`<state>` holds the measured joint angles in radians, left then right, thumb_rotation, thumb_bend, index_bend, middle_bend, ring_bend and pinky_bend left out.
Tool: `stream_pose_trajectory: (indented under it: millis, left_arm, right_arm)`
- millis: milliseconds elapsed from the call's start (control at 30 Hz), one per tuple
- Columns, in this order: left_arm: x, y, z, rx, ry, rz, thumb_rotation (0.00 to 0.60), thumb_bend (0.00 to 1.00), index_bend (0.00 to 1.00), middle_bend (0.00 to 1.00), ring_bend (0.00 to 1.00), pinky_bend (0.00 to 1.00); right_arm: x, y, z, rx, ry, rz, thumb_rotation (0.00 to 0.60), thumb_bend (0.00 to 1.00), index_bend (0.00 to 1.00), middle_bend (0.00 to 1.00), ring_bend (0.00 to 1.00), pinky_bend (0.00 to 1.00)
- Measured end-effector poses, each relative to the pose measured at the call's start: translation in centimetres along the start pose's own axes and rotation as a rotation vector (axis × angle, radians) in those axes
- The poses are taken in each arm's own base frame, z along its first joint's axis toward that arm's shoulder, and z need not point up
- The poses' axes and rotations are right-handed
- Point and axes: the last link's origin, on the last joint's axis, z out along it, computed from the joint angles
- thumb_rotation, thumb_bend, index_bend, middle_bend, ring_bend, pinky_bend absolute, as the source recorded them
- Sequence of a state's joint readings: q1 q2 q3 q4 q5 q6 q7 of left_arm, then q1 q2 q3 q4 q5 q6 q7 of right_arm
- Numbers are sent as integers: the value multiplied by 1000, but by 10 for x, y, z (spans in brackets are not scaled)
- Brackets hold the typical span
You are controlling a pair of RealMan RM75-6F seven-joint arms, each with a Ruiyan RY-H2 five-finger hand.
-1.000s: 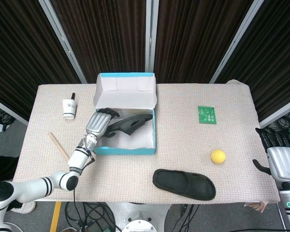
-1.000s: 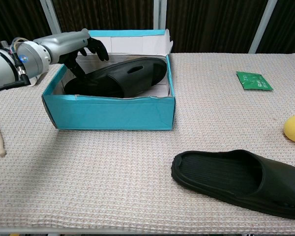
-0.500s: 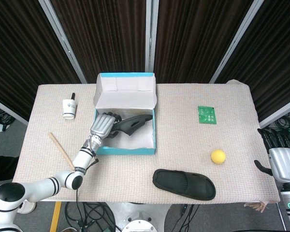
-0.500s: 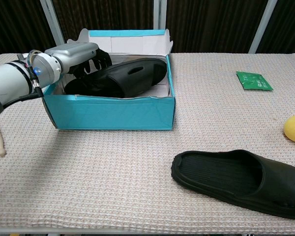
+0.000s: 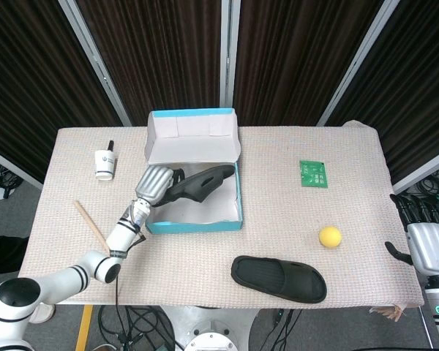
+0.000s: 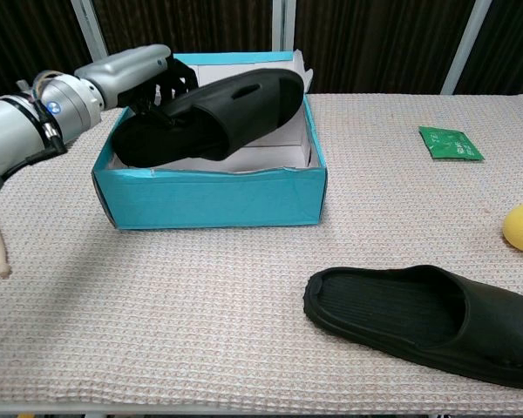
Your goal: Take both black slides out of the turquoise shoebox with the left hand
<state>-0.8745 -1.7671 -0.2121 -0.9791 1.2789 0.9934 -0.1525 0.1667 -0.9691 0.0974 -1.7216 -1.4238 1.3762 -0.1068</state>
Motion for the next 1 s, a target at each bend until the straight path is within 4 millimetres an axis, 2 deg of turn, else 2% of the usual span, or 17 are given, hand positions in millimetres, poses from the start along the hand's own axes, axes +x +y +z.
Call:
stream_pose_trajectory:
  millis: [267,467,600,700,800,1000]
  left_arm:
    - [33,1,-9,-71,84,-65,600,446,620,666,604,711]
    - [46,19,-27,-164,43,-95,600,446,620,653,599,695]
    - [50,43,-47,-235,-17,-124,600,446,619,643,592,589]
    - [51,60,-61,-273,-62,-138,600,446,619,633,558,464]
    - [48,72,-72,-292,-100,-134,600,445,619,620,535,425]
    - [30,79,-76,-292,-153,-34,600,446,609,503,366,300]
  right_arm:
    - [0,0,2,2,0,0,600,101,56,112,50,119]
    - [-1,0,3,0,-5,0,600,101,56,112,50,119]
    - [-3,-1,5,2,-11,1,600,101,56,112,50,119]
    - [-3,-1,6,1,-11,-1,600,101,56,112,50,119]
    - [-3,0,6,-1,-11,-2,600,101,56,112,50,119]
    - [-4,1,5,-4,-14,2,600,101,56,112,50,119]
